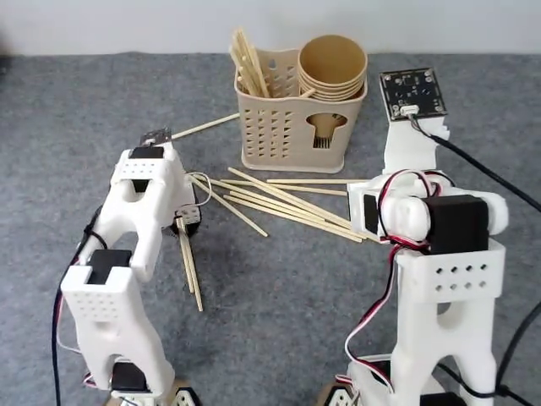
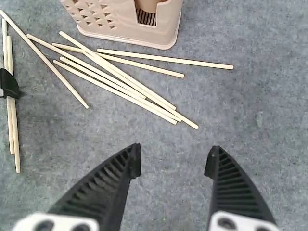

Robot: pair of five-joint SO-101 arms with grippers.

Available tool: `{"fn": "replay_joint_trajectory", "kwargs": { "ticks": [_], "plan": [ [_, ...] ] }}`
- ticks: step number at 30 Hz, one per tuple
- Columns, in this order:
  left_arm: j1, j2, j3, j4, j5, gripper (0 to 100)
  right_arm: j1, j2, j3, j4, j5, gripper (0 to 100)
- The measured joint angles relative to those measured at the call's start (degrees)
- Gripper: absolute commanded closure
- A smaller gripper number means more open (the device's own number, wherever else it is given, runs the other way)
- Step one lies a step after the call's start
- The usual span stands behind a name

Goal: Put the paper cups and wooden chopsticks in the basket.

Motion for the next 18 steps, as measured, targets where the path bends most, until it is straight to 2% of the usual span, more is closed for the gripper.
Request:
{"fn": "replay_joint_trajectory", "kwargs": {
  "ticks": [10, 18],
  "plan": [
    [2.2, 0.1, -0.4, 1.2, 0.4, 99, 0.0, 0.0, 0.0, 0.0, 0.0, 76.8],
    [3.2, -6.1, -1.1, 8.1, 0.2, 99, 0.0, 0.0, 0.0, 0.0, 0.0, 76.8]
  ]
}}
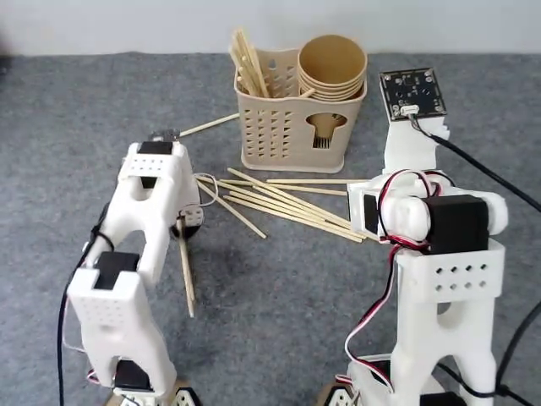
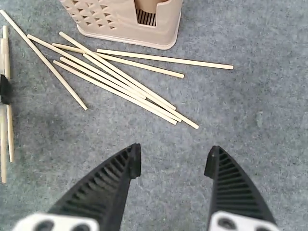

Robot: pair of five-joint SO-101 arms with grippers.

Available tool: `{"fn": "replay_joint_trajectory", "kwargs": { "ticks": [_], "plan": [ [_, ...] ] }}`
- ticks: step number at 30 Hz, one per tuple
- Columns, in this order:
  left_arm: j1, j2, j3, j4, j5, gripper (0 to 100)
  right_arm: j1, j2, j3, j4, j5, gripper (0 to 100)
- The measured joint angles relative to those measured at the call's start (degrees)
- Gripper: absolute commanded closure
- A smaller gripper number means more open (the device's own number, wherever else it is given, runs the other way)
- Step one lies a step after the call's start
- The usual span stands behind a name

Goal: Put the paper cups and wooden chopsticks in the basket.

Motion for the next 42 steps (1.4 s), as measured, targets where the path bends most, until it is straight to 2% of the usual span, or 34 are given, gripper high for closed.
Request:
{"fn": "replay_joint_trajectory", "kwargs": {
  "ticks": [4, 14, 20, 28, 31, 35, 42],
  "plan": [
    [-0.1, -4.8, 0.0, 2.4, -0.1, 99, 0.0, 0.0, 0.0, 0.0, 0.0, 76.8],
    [-0.1, -5.9, -1.0, 4.8, -0.1, 99, 0.0, 0.0, 0.0, 0.0, 0.0, 76.8],
    [-0.1, -11.8, -10.6, 10.7, -0.1, 99, 0.0, -0.3, 0.0, 0.0, 0.0, 76.8],
    [0.7, -22.3, -25.9, 11.0, -0.1, 99, 0.0, -8.5, 0.0, 0.0, 0.0, 76.8],
    [1.7, -24.4, -29.8, 7.5, -0.1, 99, 0.0, -10.9, 2.1, 0.0, 0.0, 76.8],
    [2.2, -24.8, -32.7, -1.5, -0.1, 99, 0.1, -13.1, 6.6, 0.0, 0.0, 76.8],
    [2.9, -24.8, -32.9, -23.6, 3.4, 99, 0.1, -18.8, 10.7, 0.0, 0.1, 76.8]
  ]
}}
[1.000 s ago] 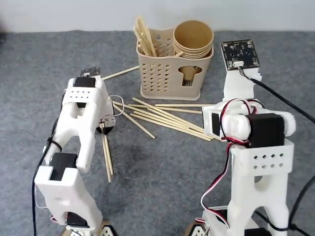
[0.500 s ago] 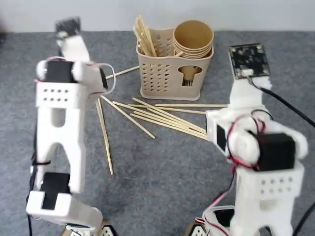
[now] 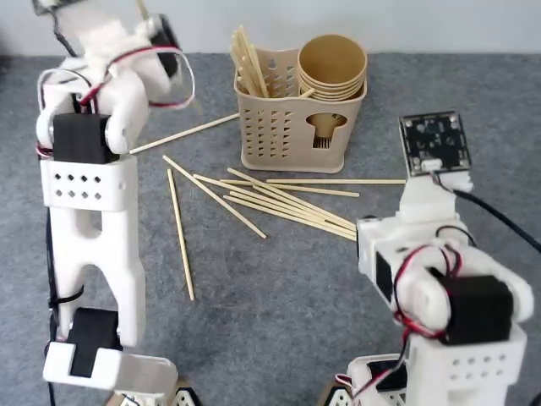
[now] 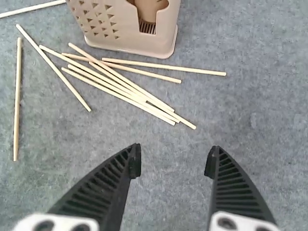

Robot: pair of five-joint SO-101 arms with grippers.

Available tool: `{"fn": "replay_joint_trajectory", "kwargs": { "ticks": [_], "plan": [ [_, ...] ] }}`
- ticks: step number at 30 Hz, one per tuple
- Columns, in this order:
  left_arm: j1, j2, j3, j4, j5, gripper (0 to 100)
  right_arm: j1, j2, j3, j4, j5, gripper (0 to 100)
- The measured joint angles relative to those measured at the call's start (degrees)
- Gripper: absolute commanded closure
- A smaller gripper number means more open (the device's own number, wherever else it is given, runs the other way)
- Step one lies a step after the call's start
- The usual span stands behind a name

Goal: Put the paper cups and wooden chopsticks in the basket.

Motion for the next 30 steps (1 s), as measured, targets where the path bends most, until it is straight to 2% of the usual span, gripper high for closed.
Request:
{"fn": "replay_joint_trajectory", "kwargs": {
  "ticks": [8, 17, 25, 30],
  "plan": [
    [6.7, 0.4, 3.1, -17.8, 0.0, 99, -0.1, -6.8, 8.2, 0.0, 0.2, 76.8],
    [9.8, 10.5, 11.8, -39.0, -1.1, 99, -0.1, -13.5, 14.9, -0.2, 2.5, 76.8],
    [10.7, 14.2, 14.9, -40.8, -6.2, 95, 0.0, -16.6, 21.5, -4.7, 3.0, 76.5],
    [10.7, 14.2, 15.0, -35.2, -7.9, 88, -0.1, -16.3, 23.2, -8.1, 3.1, 76.5]
  ]
}}
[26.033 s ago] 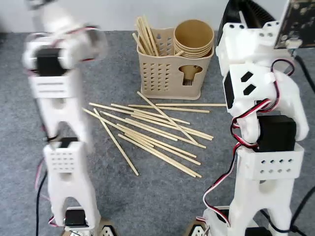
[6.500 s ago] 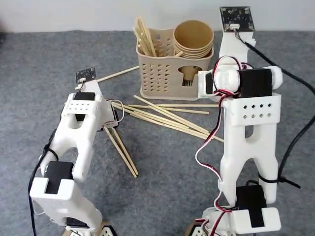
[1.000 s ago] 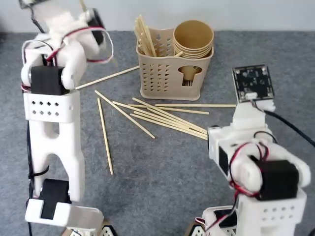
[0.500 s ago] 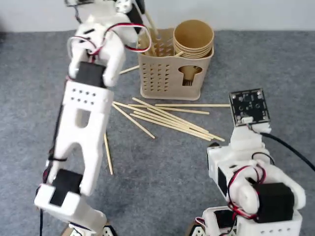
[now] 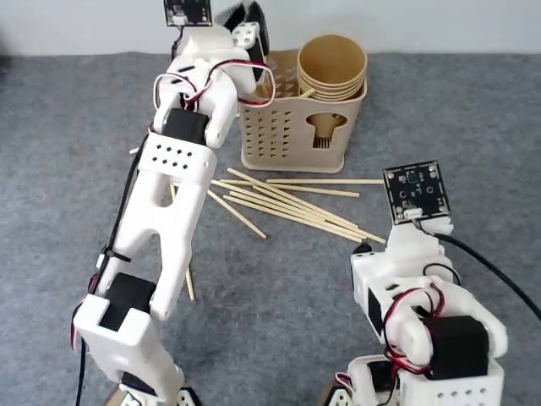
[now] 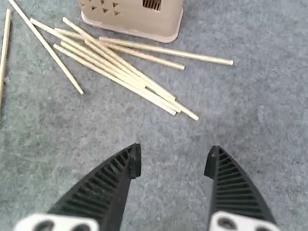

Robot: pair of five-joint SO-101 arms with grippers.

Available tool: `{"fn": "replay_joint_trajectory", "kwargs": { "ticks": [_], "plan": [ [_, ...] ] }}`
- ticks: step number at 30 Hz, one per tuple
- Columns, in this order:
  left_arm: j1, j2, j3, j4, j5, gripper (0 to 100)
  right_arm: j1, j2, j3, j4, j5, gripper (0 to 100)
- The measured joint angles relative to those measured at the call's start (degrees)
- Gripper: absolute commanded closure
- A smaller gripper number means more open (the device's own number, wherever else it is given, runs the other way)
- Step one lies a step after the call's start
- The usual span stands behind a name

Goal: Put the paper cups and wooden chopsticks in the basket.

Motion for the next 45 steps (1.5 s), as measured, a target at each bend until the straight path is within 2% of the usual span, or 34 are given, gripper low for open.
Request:
{"fn": "replay_joint_trajectory", "kwargs": {
  "ticks": [9, 17, 19, 26, 29, 32, 37, 45],
  "plan": [
    [-1.1, -5.2, 0.0, 12.3, -0.4, 87, 0.0, -0.4, 0.0, -1.8, 0.0, 76.5],
    [-12.5, -12.6, 0.0, 30.8, -0.4, 87, -0.1, -0.4, 0.0, -1.8, 0.0, 76.8],
    [-16.0, -12.6, 0.0, 35.8, -2.8, 87, -1.4, -0.4, 0.0, -1.8, 0.0, 76.8],
    [-30.0, -12.7, 0.0, 52.0, -15.7, 87, -13.3, 1.0, 3.7, -5.1, 0.0, 76.8],
    [-34.1, -12.7, 0.0, 57.7, -20.0, 87, -15.0, 5.8, 4.9, -8.6, 0.0, 76.8],
    [-38.5, -12.8, 0.0, 61.1, -20.9, 87, -16.0, 12.4, 5.0, -12.5, 1.0, 76.8],
    [-43.5, -12.8, 2.1, 63.7, -21.3, 87, -15.8, 26.5, 5.0, -20.3, 9.0, 76.5],
    [-45.2, -12.8, 7.3, 63.8, -21.3, 87, -19.1, 46.2, 5.0, -33.1, 19.3, 76.4]
  ]
}}
